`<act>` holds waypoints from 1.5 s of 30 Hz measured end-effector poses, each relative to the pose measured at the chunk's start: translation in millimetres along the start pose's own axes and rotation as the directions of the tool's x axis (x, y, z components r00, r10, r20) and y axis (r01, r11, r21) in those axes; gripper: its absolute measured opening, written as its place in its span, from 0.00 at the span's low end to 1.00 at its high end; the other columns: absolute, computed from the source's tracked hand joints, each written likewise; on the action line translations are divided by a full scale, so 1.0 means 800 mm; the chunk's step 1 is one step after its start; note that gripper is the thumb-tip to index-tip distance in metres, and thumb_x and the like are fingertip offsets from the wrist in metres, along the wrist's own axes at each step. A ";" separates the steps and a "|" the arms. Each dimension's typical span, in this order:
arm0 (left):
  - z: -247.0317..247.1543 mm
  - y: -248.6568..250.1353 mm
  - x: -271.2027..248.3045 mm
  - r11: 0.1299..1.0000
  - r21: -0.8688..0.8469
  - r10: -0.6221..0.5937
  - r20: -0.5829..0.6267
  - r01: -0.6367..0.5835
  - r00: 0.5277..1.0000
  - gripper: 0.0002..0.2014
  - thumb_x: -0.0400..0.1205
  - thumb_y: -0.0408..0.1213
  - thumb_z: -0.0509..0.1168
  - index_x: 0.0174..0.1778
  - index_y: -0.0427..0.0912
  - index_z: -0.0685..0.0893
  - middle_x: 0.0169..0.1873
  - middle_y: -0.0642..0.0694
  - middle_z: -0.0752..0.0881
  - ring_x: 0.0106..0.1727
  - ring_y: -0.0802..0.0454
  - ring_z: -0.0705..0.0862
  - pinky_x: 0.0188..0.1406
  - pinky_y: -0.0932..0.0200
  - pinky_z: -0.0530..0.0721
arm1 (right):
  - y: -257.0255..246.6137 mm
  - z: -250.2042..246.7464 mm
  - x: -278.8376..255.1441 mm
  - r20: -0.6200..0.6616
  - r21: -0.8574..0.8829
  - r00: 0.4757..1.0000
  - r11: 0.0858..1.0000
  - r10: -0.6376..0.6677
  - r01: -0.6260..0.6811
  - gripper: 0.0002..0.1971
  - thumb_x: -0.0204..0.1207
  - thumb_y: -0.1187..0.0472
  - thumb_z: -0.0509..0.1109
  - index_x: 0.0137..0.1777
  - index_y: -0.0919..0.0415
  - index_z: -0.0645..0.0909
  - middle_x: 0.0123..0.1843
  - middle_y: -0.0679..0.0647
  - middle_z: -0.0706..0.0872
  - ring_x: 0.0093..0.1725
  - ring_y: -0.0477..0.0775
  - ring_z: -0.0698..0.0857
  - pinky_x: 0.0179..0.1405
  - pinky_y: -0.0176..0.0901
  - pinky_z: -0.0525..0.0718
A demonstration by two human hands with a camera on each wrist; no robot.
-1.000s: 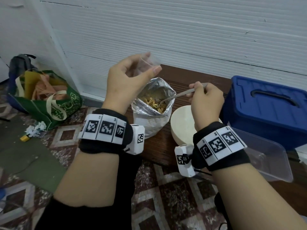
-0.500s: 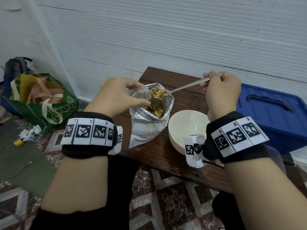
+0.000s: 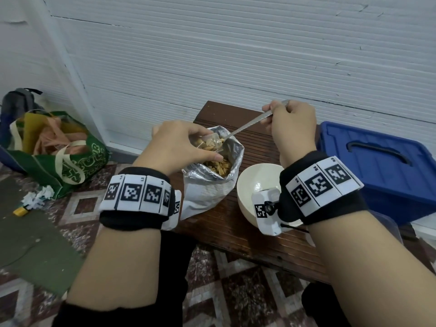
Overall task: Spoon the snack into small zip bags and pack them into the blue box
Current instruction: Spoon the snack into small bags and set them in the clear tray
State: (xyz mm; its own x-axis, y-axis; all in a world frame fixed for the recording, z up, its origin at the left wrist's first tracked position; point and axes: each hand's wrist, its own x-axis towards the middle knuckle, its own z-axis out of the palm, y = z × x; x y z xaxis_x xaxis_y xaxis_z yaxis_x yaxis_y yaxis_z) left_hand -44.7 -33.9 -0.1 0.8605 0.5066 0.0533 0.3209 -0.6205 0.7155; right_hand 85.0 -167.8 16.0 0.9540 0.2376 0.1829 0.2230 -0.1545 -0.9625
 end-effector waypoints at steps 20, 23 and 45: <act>-0.007 -0.016 -0.002 0.967 -0.252 -0.028 -0.254 -0.039 0.967 0.17 0.71 0.54 0.75 0.51 0.48 0.89 0.50 0.51 0.89 0.55 0.53 0.85 0.57 0.54 0.85 | 0.015 -0.026 -0.016 -0.245 0.153 0.922 0.927 -0.300 0.343 0.11 0.85 0.59 0.60 0.42 0.53 0.81 0.36 0.48 0.84 0.32 0.40 0.79 0.36 0.35 0.77; -0.008 -0.018 -0.002 0.968 -0.250 -0.023 -0.203 -0.029 0.979 0.14 0.71 0.54 0.75 0.47 0.52 0.88 0.52 0.55 0.89 0.55 0.54 0.85 0.59 0.49 0.85 | 0.024 -0.017 -0.026 -0.058 -0.006 0.932 0.934 -0.357 0.357 0.10 0.85 0.59 0.61 0.44 0.54 0.82 0.36 0.41 0.83 0.34 0.34 0.80 0.38 0.28 0.76; -0.001 -0.015 -0.004 0.970 -0.242 -0.021 -0.168 -0.021 0.986 0.14 0.68 0.54 0.78 0.46 0.54 0.88 0.50 0.58 0.89 0.54 0.61 0.85 0.60 0.49 0.85 | 0.048 0.016 -0.039 0.075 -0.163 0.990 0.979 -0.116 0.126 0.13 0.84 0.62 0.61 0.40 0.60 0.84 0.36 0.51 0.86 0.42 0.52 0.85 0.46 0.33 0.80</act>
State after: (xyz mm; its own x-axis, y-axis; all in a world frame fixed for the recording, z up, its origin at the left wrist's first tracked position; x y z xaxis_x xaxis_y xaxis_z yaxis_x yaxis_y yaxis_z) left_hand -51.8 -27.4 -8.4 0.7747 0.6131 0.1548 0.1977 -0.4673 0.8617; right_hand 61.4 -168.8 -29.0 0.9042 0.3249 0.2774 0.3715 -0.2772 -0.8861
